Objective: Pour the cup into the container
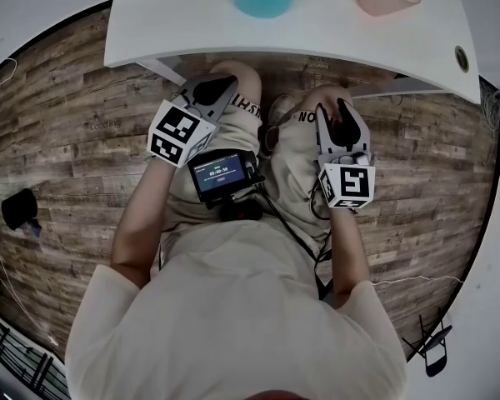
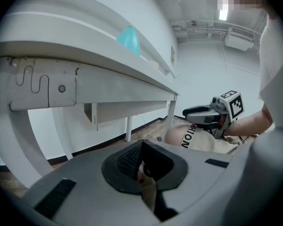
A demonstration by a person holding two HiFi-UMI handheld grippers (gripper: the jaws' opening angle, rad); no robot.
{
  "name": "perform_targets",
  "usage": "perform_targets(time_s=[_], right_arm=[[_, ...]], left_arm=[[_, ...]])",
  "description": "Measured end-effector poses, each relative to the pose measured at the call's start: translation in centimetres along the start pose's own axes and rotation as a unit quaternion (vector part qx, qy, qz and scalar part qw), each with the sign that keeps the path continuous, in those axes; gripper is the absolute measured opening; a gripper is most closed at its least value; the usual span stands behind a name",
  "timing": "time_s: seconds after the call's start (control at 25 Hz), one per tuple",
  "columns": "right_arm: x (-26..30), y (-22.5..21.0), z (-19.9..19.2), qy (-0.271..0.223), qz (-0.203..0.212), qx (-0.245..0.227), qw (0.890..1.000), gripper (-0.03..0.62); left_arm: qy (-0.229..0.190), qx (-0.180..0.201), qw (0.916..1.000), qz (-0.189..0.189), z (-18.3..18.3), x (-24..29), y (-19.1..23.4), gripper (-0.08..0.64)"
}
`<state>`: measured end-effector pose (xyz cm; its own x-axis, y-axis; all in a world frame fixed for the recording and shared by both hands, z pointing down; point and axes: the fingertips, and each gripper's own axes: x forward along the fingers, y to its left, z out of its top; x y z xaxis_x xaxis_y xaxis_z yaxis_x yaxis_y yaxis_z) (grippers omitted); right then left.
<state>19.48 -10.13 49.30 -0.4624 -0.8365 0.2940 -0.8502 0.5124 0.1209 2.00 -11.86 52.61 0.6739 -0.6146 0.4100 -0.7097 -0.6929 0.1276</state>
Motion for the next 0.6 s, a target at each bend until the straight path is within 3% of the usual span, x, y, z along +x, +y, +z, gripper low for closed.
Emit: perform_targets(time_s=[0.6], right_arm=[[-6.2,2.1,-0.9,-0.010,-0.004,-0.013,1.000,0.153]], left_arm=[[-0.013,0.016,0.9997,-0.014,-1.0,-2.5,-5.5,0.009]])
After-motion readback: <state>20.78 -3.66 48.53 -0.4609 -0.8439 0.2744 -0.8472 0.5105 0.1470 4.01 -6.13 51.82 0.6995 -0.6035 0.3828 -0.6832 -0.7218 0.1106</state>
